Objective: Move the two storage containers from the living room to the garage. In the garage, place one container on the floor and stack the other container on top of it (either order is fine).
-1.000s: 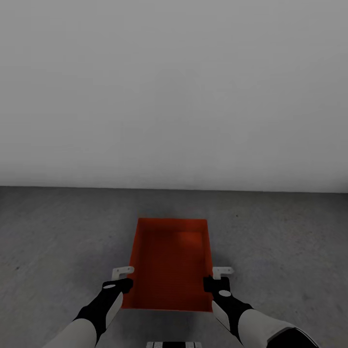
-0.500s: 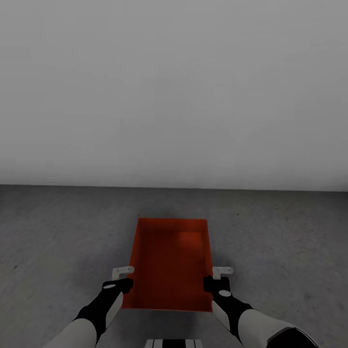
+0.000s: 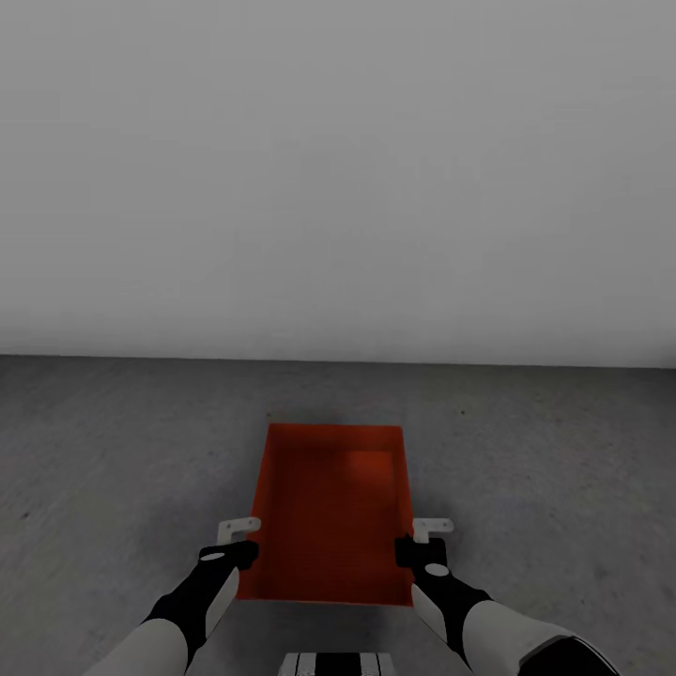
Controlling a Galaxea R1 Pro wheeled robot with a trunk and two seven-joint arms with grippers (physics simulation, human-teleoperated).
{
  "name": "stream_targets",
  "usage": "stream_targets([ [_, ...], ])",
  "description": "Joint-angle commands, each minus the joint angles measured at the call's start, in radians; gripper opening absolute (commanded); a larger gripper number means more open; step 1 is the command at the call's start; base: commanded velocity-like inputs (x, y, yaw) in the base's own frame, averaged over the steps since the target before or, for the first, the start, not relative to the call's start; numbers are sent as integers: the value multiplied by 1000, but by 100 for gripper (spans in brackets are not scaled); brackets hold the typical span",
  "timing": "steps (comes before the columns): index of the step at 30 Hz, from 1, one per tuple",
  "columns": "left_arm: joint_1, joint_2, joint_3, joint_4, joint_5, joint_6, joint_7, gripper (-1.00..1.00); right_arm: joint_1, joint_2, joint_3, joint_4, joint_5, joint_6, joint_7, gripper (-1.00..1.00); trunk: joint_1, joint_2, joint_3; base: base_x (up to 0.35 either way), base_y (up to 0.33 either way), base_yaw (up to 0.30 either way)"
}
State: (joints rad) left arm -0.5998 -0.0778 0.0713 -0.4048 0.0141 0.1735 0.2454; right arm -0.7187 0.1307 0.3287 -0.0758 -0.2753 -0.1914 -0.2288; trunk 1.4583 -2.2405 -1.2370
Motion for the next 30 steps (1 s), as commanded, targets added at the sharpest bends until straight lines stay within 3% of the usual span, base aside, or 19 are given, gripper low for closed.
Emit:
stream_targets([
  [1,0,9,10,-3,-17,7,6,-100,-1,0,3,1,-10,-4,-4,-100,0,-1,-1,0,0,0],
  [9,0,9,10,-4,-17,7,6,-100,-1,0,3,1,-10,-6,-4,-100,0,-1,-1,0,0,0],
  [16,0,9,10,-4,-17,7,6,-100,-1,0,3,1,-10,-7,-4,-100,27,-50,-23,0,0,0],
  [25,0,9,10,-3,-17,7,6,-100,-1,0,3,1,-10,-7,-4,-100,27,-50,-23,0,0,0],
  [30,0,9,10,-3,-18,7,6,-100,-1,0,3,1,-10,-7,-4,-100,46,-85,-38,0,0,0],
])
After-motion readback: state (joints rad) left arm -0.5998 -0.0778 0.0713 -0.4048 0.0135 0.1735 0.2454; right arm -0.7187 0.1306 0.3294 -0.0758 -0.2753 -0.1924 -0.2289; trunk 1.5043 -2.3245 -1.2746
